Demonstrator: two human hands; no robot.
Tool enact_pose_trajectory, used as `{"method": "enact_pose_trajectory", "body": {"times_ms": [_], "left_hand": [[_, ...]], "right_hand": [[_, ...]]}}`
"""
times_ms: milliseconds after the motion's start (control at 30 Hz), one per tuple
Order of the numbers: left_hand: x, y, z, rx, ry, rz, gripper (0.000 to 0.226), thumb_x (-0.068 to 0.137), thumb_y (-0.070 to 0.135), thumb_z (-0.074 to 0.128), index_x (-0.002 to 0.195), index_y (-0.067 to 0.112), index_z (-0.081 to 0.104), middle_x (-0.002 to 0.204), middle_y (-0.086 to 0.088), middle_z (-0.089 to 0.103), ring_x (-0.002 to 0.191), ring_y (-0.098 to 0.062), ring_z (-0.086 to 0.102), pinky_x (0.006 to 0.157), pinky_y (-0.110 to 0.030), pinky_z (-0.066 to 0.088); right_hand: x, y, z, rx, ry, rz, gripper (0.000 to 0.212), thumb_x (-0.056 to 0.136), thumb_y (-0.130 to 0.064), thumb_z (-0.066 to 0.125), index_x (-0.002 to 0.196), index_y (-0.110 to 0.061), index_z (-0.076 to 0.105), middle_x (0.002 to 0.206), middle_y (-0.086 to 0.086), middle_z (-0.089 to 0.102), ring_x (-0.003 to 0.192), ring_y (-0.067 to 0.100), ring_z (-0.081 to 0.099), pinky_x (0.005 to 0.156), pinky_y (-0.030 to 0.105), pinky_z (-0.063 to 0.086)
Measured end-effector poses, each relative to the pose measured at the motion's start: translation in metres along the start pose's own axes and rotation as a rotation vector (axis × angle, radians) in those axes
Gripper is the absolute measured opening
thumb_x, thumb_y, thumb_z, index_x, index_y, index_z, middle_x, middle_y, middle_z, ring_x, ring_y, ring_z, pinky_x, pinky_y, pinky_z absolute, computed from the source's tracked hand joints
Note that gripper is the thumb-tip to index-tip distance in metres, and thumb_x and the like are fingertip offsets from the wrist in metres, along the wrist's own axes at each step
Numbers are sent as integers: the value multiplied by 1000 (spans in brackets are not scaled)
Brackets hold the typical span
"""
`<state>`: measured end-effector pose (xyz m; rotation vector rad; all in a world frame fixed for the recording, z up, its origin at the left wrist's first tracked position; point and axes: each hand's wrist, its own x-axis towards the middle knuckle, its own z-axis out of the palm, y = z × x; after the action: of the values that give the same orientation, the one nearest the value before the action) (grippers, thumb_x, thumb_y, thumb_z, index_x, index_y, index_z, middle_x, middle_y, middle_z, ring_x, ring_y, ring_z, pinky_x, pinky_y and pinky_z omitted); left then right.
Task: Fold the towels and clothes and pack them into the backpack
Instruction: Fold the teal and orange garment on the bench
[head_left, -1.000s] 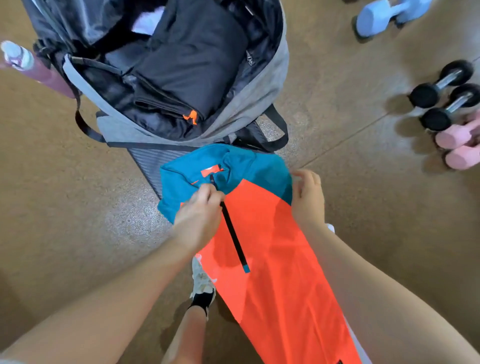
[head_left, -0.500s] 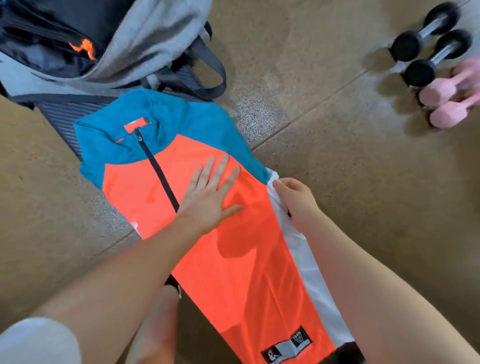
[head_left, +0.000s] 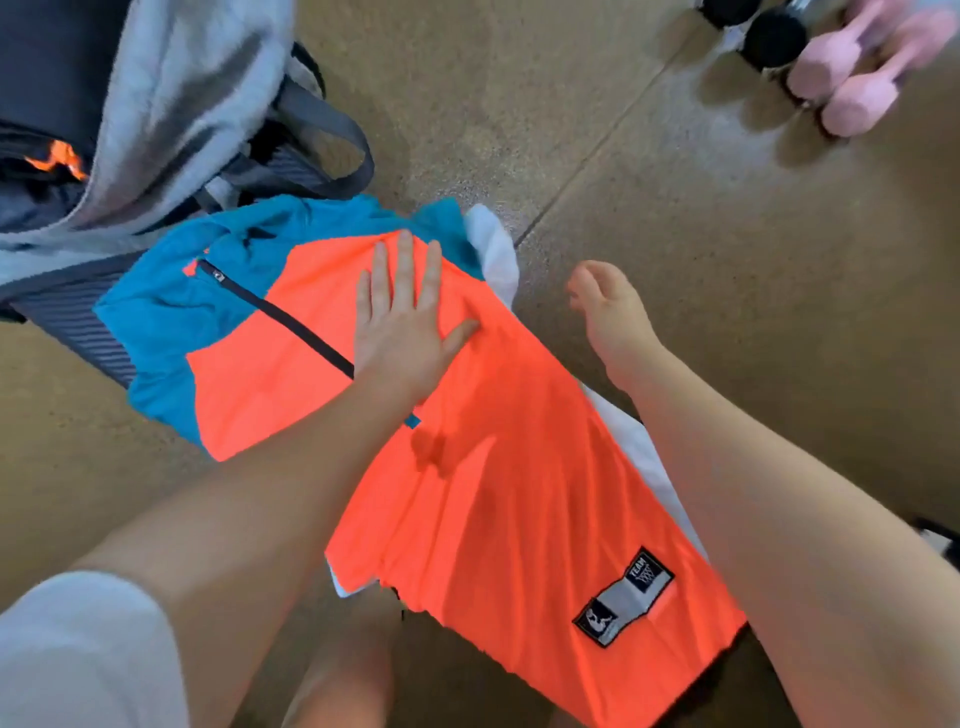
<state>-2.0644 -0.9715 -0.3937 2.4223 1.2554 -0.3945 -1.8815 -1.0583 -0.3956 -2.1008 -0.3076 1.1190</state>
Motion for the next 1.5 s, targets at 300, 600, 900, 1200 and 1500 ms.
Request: {"method": "enact_pose_trajectory", "body": {"times_ms": [300,600,900,1200,1500], "left_hand": [[-114,88,41,68,-170,486,67,83,47,38,138,8,41,149,-15,32,135,-32,35,110,-44,24],[-199,141,112,190,-167,645,61,78,45,37,124,10,57,133,-15,54,118,-31,55,95,-45,45],[-203,228,139,181,-149,515,65,80,51,33,137,20,43,144,-14,41,129,-37,43,104,-50,34],[-182,258,138,162,-194,460,78,89,58,36,149,23,0,156,-8,-11,143,-29,-11,114,-41,-6],[-247,185,138,165,-185,546,70,83,44,37,141,9,23,148,-21,29,135,-30,17,106,-50,29]], "right_hand": [[-142,129,-131,-445,102,235,20,93,-24,48,101,-16,65,105,6,64,104,26,55,85,34,40],[-177,204,-176,-225,304,163,15,86,-17,55,98,-11,62,101,8,59,94,22,55,71,31,41],[-116,221,-254,-91,433,59,15,84,-13,59,94,-6,68,76,2,58,73,15,52,64,25,39],[-180,267,-198,138,96,399,44,94,-45,43,112,-7,57,112,12,62,106,28,58,96,46,46],[-267,275,-146,335,243,367,19,88,-18,61,87,-1,51,78,5,49,76,20,47,67,35,38]]}}
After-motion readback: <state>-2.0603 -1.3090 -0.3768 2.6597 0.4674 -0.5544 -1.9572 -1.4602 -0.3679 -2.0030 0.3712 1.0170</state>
